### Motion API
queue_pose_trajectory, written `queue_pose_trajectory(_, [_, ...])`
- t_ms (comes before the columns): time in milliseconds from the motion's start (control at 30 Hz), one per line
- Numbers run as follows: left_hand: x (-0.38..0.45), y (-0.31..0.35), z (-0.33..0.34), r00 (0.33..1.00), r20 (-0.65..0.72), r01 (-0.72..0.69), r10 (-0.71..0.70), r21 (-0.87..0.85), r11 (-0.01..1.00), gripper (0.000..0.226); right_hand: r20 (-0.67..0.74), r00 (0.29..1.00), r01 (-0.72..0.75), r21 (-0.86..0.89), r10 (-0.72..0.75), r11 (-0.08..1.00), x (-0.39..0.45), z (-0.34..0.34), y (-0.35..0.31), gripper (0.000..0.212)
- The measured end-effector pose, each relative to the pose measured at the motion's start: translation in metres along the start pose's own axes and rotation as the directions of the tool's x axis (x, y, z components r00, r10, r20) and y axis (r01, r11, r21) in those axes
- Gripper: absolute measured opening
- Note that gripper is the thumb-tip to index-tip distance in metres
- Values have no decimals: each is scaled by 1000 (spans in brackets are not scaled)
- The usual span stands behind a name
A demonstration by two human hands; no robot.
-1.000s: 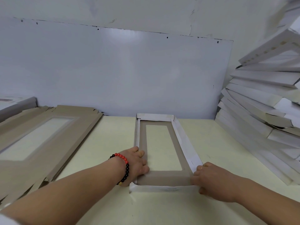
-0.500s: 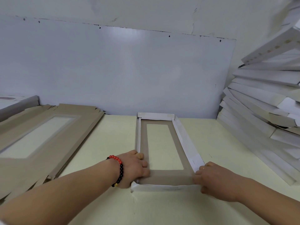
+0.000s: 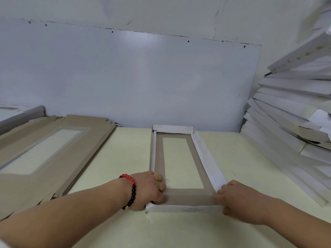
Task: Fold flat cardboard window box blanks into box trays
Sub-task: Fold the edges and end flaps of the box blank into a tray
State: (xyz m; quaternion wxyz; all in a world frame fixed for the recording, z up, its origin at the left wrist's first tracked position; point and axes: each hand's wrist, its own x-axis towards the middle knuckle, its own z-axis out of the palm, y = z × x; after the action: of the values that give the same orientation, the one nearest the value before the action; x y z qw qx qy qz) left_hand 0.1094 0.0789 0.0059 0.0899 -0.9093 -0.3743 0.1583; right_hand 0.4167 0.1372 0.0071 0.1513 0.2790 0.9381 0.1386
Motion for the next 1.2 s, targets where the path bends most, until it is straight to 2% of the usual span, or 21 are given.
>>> queue_pose_trajectory(167, [1, 0, -1, 999, 53, 13, -12, -9, 1000, 27, -1, 1000, 3, 16, -3, 1000, 1, 0, 1, 22])
queue_pose_trajectory(433, [4, -1, -4, 999, 36, 12, -13, 18, 1000, 33, -4, 1000, 6, 9, -6, 1000, 2, 1, 1, 23])
queue_pose_trajectory(667, [4, -1, -7, 998, 62, -38, 32, 91, 995, 19, -15, 1000, 6, 20, -6, 1000, 1, 3, 2, 23])
queue_pose_trajectory(867, [-1, -2, 5, 999, -33, -30, 29, -40, 999, 39, -14, 1000, 10, 34, -10, 999, 1, 3, 3, 24])
queue_pose_trajectory(1033, [1, -2, 8, 998, -65, -8, 3, -80, 997, 28, -12, 1000, 12, 39, -11, 999, 1, 2, 3, 21])
queue_pose_trajectory(1200, [3, -2, 5, 999, -39, -16, 14, -60, 998, 27, -17, 1000, 17, 47, -16, 999, 2, 1, 3, 19])
